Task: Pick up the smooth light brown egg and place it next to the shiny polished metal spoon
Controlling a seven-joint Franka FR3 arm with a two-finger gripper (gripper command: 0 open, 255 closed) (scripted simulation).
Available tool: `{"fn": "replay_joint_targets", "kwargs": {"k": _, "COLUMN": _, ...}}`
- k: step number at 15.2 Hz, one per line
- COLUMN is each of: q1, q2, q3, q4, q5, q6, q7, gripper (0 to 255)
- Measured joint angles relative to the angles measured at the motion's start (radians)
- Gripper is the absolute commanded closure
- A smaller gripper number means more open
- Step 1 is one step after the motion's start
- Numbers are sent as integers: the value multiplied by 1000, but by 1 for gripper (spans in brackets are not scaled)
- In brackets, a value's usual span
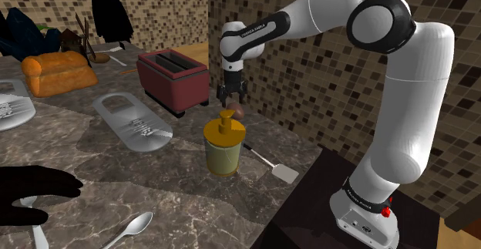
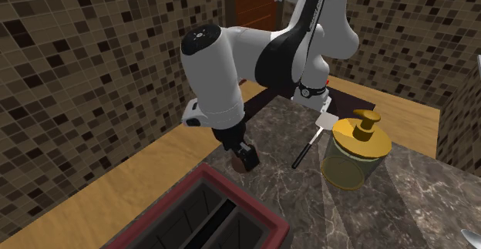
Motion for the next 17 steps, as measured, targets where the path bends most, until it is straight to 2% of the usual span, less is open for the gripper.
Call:
{"fn": "replay_joint_targets", "kwargs": {"k": 4, "q1": 1, "q2": 12, "q3": 1, "q4": -28, "q5": 1, "q6": 40, "q7": -1, "gripper": 0}}
{"fn": "replay_joint_targets", "kwargs": {"k": 9, "q1": 3, "q2": 13, "q3": 2, "q4": -32, "q5": 1, "q6": 46, "q7": 0, "gripper": 0}}
{"fn": "replay_joint_targets", "kwargs": {"k": 10, "q1": 3, "q2": 13, "q3": 2, "q4": -32, "q5": 1, "q6": 46, "q7": 0, "gripper": 255}}
{"fn": "replay_joint_targets", "kwargs": {"k": 17, "q1": 3, "q2": 12, "q3": 1, "q4": -31, "q5": 1, "q6": 46, "q7": 0, "gripper": 255}}
